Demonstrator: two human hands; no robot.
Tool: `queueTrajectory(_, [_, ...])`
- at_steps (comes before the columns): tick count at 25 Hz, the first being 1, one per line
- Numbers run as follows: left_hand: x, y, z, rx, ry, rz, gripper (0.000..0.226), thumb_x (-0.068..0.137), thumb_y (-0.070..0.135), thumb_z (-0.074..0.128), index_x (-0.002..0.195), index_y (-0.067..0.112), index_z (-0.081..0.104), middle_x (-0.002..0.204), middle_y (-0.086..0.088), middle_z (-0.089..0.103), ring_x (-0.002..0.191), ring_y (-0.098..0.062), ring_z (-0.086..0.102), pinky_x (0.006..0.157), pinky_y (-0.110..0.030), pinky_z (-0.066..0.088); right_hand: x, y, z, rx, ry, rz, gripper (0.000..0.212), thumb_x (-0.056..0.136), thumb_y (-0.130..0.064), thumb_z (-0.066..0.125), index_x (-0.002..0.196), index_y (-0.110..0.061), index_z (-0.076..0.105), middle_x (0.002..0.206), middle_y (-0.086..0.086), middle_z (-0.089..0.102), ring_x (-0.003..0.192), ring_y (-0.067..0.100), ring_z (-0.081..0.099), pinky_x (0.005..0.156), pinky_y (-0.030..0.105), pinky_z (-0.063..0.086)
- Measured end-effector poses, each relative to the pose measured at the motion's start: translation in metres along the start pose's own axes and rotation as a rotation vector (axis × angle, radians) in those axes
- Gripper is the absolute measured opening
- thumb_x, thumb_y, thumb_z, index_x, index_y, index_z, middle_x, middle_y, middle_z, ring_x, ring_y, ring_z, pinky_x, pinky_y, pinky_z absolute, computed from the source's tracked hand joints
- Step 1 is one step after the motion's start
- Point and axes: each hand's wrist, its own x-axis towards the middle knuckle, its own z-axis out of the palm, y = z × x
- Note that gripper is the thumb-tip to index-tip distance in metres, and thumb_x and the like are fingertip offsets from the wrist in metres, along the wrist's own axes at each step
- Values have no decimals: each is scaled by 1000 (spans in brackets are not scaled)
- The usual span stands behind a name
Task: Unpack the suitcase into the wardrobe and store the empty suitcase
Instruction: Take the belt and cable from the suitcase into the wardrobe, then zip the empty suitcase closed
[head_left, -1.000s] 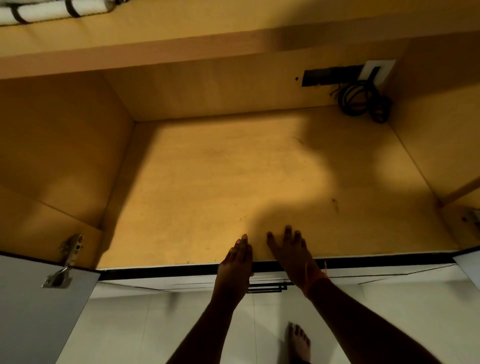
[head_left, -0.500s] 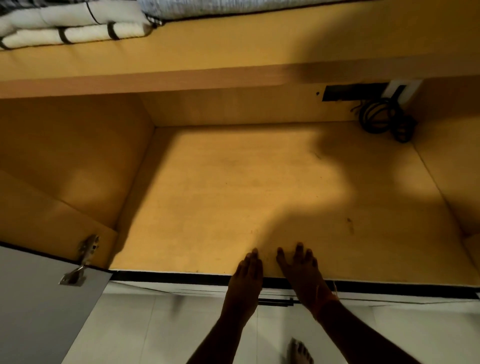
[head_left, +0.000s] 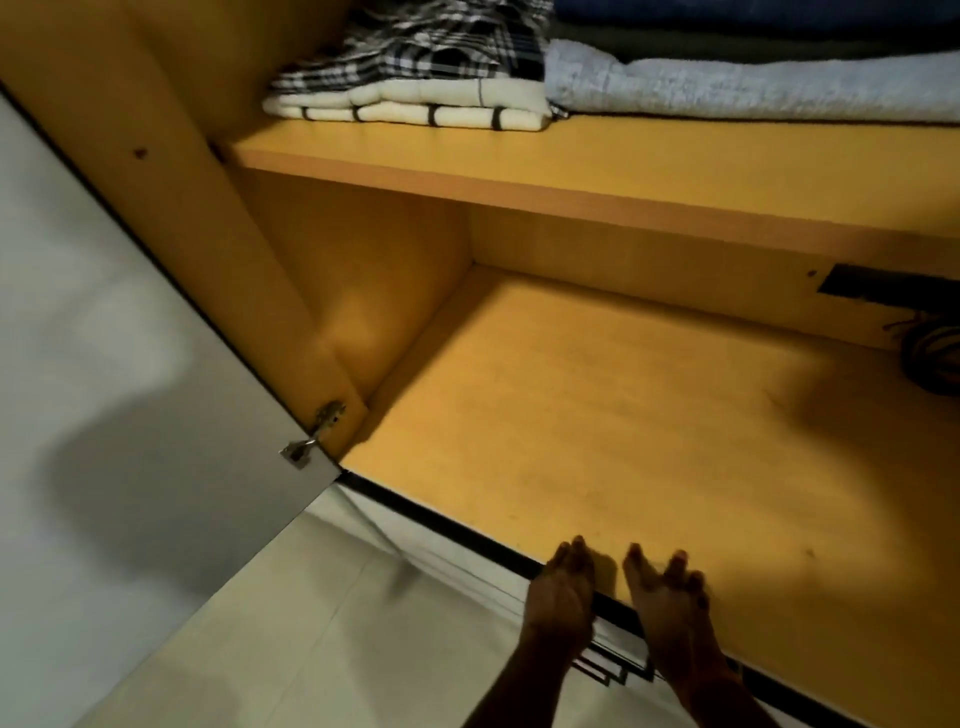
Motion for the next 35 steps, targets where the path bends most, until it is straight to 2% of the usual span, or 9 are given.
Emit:
queueTrajectory(2, [0,10,-2,44,-8,-100,50,95,31,40,138,5,44,125,-15,62,118,-26,52,108,-29,36,-3,3,3,-69,5,-61,61,86,-3,27,147,-4,21,134,49,30,110,59,50,84,54,48])
queueTrajectory(6, [-18,13,-49,77,-54,-387,63,70,28,73,126,6,56,127,-16,61,111,-33,61,88,-38,54,-14,10,0,-273,46,-177,65,97,-13,30,150,-9,-5,144,40,27,131,46,39,103,44,41])
queueTrajectory(10, [-58,-4,-94,150,27,-582,44,82,24,66,122,8,55,121,-13,60,108,-32,57,86,-39,49,-9,4,-23,-168,-47,-205,75,95,-30,47,151,-4,5,146,25,38,130,37,44,101,37,45])
queueTrajectory(14, [-117,-14,-135,224,95,-737,25,93,22,51,112,8,57,113,-11,58,106,-30,53,83,-40,45,-18,-28,-58,46,-136,-227,63,90,-42,56,140,-9,38,140,7,48,124,22,51,94,27,45])
queueTrajectory(18, [-208,-30,-162,203,229,-882,17,88,18,55,97,7,64,97,-13,64,92,-34,59,70,-36,46,-26,-95,-53,-106,-230,-395,71,90,-61,43,145,-19,29,147,2,38,131,21,43,105,29,38])
queueTrajectory(21, [-282,-31,-179,227,260,-1032,15,88,19,55,94,8,64,94,-12,65,90,-32,59,69,-35,45,-49,-152,-36,-174,-199,-511,91,64,-91,30,134,-34,41,132,-1,51,125,24,45,106,37,37])
queueTrajectory(25, [-384,-22,-192,250,318,-1249,16,87,24,58,95,12,64,94,-9,64,89,-28,58,68,-33,44,-135,-236,-48,-117,32,-684,43,83,-55,54,122,-38,49,122,1,50,118,25,46,99,37,37])
queueTrajectory(29, [-470,-8,-178,208,386,-1405,21,52,24,77,57,19,58,55,2,58,49,-19,59,39,-19,36,-199,-306,-37,-14,174,-890,50,76,-33,71,124,-25,59,130,15,51,121,37,44,95,46,37])
queueTrajectory(35, [-581,27,-162,171,386,-1749,22,54,29,78,64,19,60,65,2,60,60,-21,59,44,-27,40,-315,-420,-1,-57,171,-1320,53,78,-30,70,128,-25,55,134,15,47,125,34,40,96,45,36])
